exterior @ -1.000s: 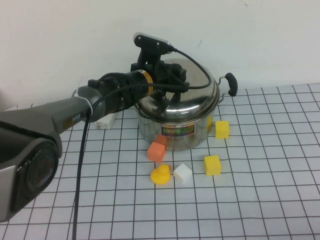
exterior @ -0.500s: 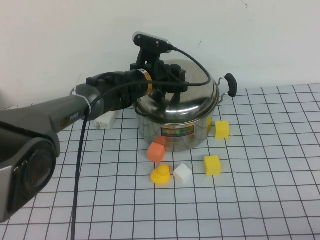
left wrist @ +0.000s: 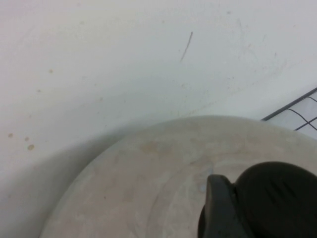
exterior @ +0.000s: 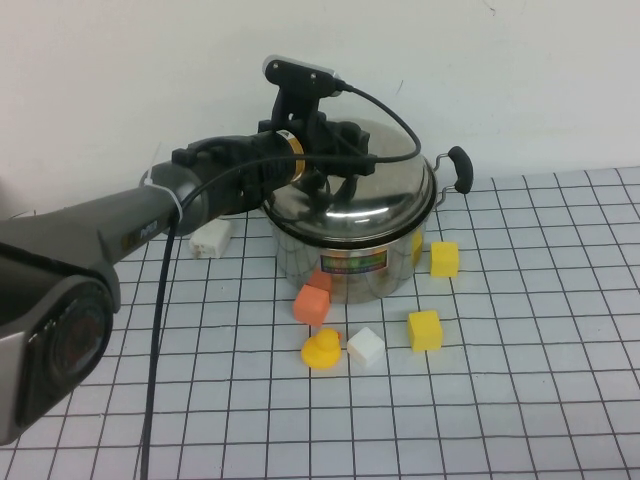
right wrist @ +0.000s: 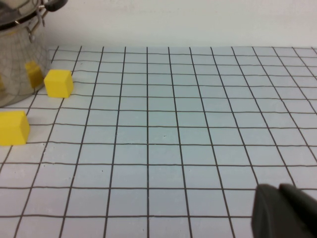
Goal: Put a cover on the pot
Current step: Place the pot lid on the pot
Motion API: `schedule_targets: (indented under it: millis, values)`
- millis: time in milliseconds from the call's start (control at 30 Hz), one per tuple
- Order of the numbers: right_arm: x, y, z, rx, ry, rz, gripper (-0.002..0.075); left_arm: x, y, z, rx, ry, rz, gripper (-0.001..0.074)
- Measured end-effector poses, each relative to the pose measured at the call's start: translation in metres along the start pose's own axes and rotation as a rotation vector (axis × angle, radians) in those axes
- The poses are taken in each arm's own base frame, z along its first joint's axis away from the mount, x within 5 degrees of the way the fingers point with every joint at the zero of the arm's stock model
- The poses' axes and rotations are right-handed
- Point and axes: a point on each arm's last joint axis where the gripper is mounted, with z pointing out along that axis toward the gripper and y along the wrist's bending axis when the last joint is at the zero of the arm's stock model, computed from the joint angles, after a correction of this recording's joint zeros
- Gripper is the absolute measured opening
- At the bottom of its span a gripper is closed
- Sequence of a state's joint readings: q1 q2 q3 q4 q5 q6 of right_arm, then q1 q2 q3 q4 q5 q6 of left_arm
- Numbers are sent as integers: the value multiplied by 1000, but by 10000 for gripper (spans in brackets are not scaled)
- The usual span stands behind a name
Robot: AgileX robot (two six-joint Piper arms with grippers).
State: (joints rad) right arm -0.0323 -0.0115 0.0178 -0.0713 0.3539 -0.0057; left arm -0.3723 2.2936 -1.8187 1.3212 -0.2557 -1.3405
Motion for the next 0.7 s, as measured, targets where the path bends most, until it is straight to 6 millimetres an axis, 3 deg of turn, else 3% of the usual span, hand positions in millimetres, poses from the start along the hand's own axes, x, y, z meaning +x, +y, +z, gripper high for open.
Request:
schedule_targets:
  millis: [700]
  values:
    - [0,0,0,0,0,0,9,4,-1,2,21,36,-29,330]
